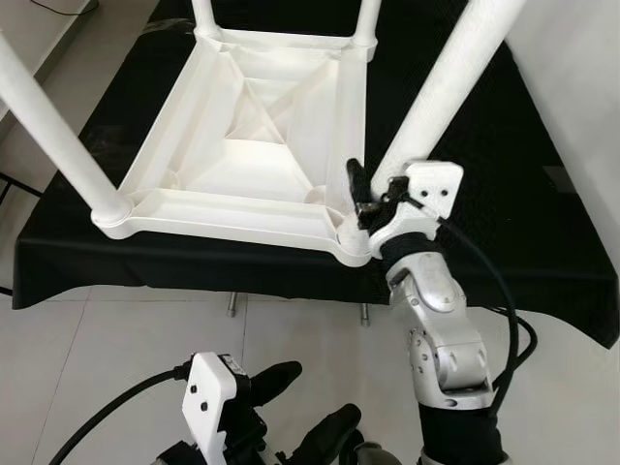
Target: Building children table
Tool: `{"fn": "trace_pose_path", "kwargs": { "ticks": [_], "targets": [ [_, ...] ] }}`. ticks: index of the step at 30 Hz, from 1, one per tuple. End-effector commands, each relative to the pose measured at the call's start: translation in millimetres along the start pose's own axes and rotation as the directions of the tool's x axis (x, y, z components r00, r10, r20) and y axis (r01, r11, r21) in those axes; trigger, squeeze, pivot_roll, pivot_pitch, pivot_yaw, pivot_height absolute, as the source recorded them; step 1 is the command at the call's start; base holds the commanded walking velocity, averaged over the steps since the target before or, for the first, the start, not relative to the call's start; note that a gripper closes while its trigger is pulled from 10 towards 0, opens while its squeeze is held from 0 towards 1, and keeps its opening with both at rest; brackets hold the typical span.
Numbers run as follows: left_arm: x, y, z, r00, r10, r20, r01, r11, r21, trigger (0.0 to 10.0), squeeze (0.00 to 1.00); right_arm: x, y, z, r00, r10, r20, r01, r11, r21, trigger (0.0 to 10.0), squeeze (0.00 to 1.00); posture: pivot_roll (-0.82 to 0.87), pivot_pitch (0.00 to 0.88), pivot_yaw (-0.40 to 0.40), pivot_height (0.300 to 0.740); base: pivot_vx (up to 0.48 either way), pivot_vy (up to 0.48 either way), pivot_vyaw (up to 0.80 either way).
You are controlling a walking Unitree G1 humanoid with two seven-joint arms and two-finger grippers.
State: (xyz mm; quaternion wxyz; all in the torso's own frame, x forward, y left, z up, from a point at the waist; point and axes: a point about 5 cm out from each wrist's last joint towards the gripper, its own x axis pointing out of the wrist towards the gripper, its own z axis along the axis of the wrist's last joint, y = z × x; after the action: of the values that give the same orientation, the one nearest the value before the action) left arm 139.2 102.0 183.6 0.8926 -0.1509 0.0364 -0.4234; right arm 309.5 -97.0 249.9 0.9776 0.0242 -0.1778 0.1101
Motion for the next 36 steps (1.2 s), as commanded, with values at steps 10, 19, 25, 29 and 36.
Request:
{"fn": "trace_pose_path", "kwargs": {
  "ticks": [10, 19, 25, 29, 36],
  "targets": [
    [0.1, 5.1, -4.9, 1.0, 0.018, -0.011, -0.018, 1.0, 0.0, 10.0, 0.0, 7.3, -23.1, -35.2, 0.969, 0.153, -0.194, -0.19, 0.964, -0.187, 10.0, 0.0, 0.02, 0.325, -0.012, 0.74, 0.0, 0.0, 0.0],
    [0.8, 5.8, -4.4, 1.0, 0.023, -0.002, -0.023, 1.0, 0.005, 10.0, 0.0, 17.2, -21.0, -40.9, 0.915, 0.298, -0.274, -0.35, 0.921, -0.168, 10.0, 0.0, 0.02, 0.326, -0.021, 0.74, 0.0, 0.0, 0.0],
    [1.2, 6.6, -4.4, 1.0, 0.026, 0.002, -0.026, 1.0, 0.007, 10.0, 0.0, 30.3, -29.0, -39.3, 0.934, 0.247, -0.256, -0.293, 0.943, -0.157, 10.0, 0.0, 0.02, 0.326, -0.022, 0.74, 0.0, 0.0, 0.0],
    [1.9, 7.4, -4.2, 1.0, 0.028, 0.005, -0.028, 1.0, 0.01, 10.0, 0.0, 50.7, -40.2, -29.5, 0.974, 0.116, -0.193, -0.156, 0.965, -0.209, 10.0, 0.0, 0.03, 0.318, -0.022, 0.74, 0.0, 0.0, 0.0],
    [3.8, 11.6, -4.6, 0.999, 0.036, 0.012, -0.036, 0.999, 0.018, 10.0, 0.0, 71.1, -61.1, -3.1, 0.997, -0.021, -0.079, -0.002, 0.959, -0.285, 10.0, 0.0, 0.02, 0.296, -0.028, 0.74, 0.0, 0.0, 0.0]
  ]
}}
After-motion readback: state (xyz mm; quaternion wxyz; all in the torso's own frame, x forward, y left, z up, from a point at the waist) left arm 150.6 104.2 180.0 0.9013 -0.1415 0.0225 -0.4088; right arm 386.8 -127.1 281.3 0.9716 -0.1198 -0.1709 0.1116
